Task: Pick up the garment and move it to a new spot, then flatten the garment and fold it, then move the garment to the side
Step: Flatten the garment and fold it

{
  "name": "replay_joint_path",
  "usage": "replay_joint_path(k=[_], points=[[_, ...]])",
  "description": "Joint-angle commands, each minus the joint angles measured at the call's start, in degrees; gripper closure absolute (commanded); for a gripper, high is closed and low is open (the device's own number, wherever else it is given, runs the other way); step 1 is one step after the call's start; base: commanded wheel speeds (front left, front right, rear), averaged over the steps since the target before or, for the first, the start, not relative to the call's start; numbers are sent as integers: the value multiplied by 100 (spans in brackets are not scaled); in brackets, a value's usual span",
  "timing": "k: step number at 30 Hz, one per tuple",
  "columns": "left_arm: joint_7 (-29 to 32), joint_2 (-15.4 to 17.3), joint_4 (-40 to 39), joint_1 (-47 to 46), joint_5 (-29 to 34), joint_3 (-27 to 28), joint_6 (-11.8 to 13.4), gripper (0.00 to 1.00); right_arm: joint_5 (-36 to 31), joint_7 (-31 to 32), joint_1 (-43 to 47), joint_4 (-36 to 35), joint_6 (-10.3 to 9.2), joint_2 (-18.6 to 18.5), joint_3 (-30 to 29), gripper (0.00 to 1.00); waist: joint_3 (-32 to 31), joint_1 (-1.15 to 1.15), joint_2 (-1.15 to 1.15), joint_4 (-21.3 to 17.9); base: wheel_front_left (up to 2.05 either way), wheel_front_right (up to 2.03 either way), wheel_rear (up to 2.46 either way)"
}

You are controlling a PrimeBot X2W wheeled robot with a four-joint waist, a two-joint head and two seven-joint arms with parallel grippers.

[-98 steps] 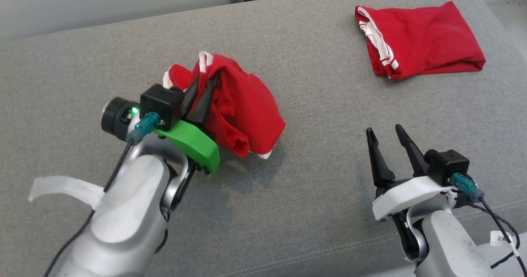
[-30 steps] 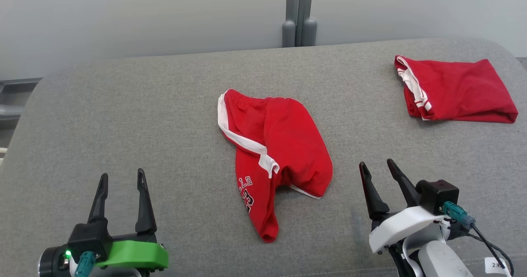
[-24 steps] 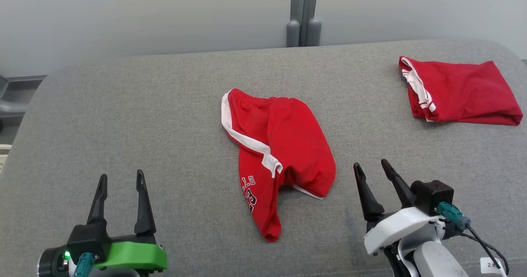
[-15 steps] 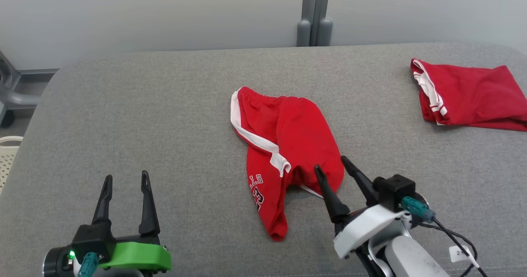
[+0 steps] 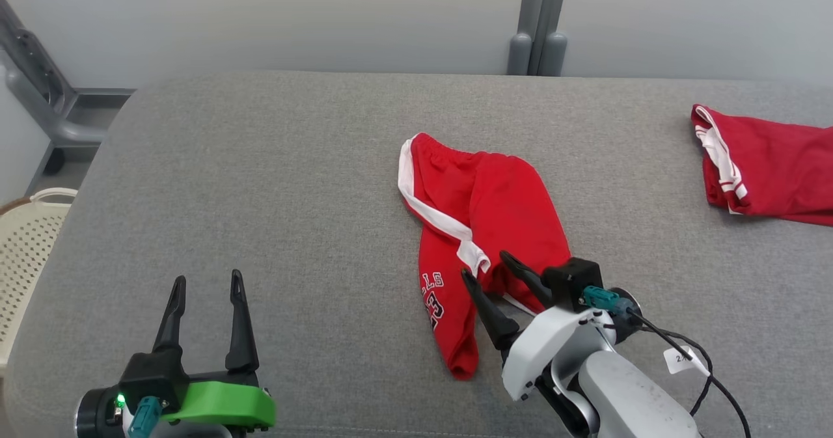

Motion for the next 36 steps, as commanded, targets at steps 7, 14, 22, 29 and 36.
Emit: replay_joint_path(k=[7, 14, 22, 29, 36], points=[[-16, -29, 40, -132, 64, 32, -75, 0, 215, -220, -339, 623, 0, -23, 119, 34, 80, 0, 0, 285, 0, 0, 0], [-16, -51, 90, -123, 95, 35, -116, 0, 370, -406, -513, 951, 0, -24, 314, 100, 69, 0, 0, 393, 0, 0, 0], [-16, -63, 124, -50, 14, 51, -112, 0, 117, -522, -603, 935, 0, -35, 199, 100, 36, 0, 0, 223, 0, 0, 0], [-16, -67, 152, 28, -68, -25, -78, 0, 11, -538, -303, 487, 0, -502, 161, 100, -22, 0, 0, -12, 0, 0, 0], [-16, -66, 147, 10, -118, -86, -62, 0, -198, -363, -509, -43, -1, -1272, 336, 100, -44, 0, 0, -183, 0, 0, 0]])
